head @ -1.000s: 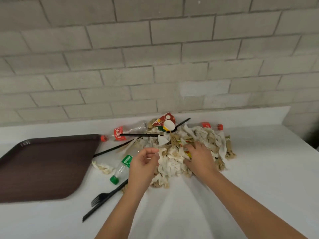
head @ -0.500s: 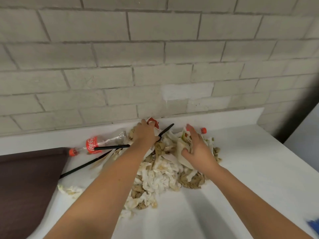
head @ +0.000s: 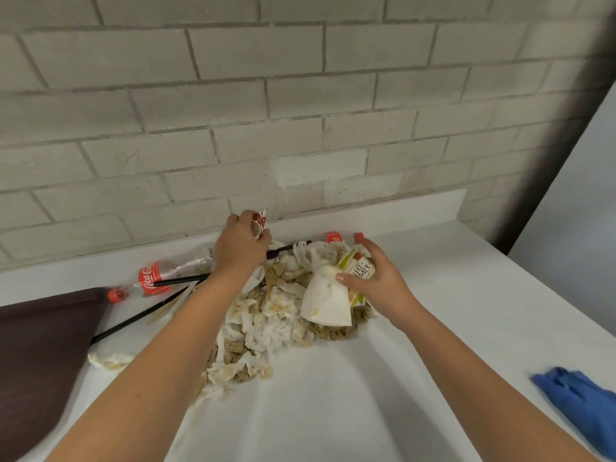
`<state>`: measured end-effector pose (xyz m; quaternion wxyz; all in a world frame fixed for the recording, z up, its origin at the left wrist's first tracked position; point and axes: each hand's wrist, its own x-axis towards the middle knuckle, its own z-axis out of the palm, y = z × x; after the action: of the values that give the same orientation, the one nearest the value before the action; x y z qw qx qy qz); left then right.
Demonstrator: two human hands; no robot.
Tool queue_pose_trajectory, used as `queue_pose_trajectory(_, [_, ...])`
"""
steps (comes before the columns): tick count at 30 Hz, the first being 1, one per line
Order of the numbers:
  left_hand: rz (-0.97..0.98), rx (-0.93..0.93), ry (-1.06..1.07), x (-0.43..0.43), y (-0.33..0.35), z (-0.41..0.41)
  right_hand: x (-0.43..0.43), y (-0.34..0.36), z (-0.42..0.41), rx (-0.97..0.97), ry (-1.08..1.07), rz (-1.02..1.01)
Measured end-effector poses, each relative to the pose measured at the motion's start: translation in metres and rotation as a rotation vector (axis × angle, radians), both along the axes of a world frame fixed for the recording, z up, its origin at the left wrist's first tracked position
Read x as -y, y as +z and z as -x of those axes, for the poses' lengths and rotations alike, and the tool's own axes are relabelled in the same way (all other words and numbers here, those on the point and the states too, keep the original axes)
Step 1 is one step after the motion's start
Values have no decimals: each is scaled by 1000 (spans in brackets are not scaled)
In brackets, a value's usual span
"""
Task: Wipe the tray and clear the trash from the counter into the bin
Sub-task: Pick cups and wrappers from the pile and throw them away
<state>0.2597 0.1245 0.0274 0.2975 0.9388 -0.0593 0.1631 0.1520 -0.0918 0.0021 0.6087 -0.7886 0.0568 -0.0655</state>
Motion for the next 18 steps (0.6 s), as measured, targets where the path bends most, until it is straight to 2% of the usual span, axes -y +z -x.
queue_pose_trajectory(5, [60, 96, -5, 41, 16, 77, 29, 3, 34, 65, -45, 144])
queue_pose_trajectory(7, [156, 102, -69, 67, 18, 119, 48, 4, 53, 79, -84, 118])
queue_pose_trajectory(12, [503, -137, -242, 151, 0, 240, 113, -1, 147, 101, -183, -83])
queue_pose_trajectory(18, [738, -368, -342, 257, -63, 383, 200, -53, 306, -33, -387, -349])
